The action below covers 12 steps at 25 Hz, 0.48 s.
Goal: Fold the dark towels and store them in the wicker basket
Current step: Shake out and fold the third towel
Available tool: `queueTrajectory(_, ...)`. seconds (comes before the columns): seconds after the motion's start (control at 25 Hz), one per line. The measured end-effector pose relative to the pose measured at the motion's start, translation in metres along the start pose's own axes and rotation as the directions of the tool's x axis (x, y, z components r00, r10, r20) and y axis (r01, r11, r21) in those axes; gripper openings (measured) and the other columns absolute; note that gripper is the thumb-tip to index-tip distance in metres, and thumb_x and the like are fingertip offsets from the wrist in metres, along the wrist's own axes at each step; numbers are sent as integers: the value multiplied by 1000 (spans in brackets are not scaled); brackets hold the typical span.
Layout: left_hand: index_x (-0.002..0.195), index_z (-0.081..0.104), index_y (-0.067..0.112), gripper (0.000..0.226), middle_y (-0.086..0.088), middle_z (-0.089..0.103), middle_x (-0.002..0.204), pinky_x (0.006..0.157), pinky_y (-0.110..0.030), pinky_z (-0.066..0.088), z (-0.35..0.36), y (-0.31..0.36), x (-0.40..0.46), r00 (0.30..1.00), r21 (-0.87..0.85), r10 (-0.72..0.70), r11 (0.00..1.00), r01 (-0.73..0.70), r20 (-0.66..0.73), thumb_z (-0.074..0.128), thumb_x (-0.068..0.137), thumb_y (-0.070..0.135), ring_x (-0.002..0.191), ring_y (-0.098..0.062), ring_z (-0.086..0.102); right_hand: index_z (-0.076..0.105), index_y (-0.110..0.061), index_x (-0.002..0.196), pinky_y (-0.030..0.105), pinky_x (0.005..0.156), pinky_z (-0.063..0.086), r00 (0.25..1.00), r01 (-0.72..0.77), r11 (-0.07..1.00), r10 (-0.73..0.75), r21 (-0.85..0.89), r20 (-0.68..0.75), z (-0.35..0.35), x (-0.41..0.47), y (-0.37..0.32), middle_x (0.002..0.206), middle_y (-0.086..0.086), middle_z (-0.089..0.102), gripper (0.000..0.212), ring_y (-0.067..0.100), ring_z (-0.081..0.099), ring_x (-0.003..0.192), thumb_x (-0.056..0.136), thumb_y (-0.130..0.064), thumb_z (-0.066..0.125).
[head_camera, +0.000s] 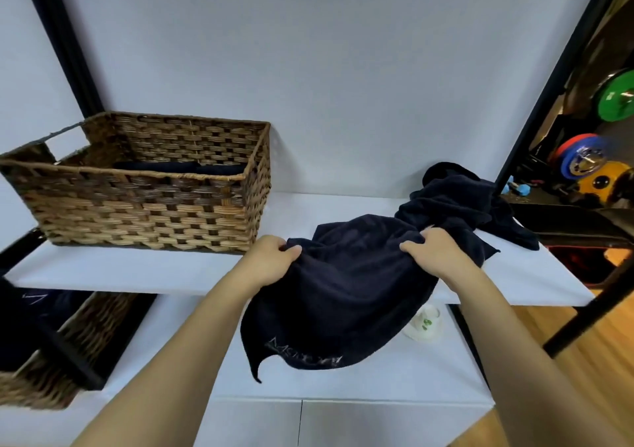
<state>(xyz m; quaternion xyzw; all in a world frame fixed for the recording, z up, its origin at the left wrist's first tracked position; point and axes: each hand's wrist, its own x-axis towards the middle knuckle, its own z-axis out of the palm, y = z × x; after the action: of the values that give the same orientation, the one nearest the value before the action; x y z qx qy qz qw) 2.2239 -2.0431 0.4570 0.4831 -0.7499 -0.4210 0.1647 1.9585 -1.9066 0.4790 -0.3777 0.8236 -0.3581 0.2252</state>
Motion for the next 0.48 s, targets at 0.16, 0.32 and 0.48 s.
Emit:
queueTrajectory(0.16,98,63,4,31,-14,68,98,84,-47,55,-10,11,-16,975,-312,30,945,-99,-221,53,103,33,88,-25,62,60,0,88,34,66,48,922,297,948,-254,115,-292,-7,-5,-13,84,14,63,34,26,59,75,99,-33,59)
queueTrajectory(0.32,93,63,8,26,-10,69,94,84,-46,56,-5,1,-36,924,-334,-39,938,-98,-381,55,103,31,87,-23,63,41,-16,70,31,60,36,956,272,953,-283,-136,-75,-3,-3,3,70,-3,44,43,13,44,63,103,-43,47)
queueTrajectory(0.48,88,66,9,32,-4,70,87,77,-41,52,40,-23,-60,878,-260,-151,965,32,-455,58,99,37,85,-26,66,53,-13,84,33,68,42,975,209,968,-195,-140,106,-7,-19,41,83,-1,56,43,18,56,79,101,-51,45)
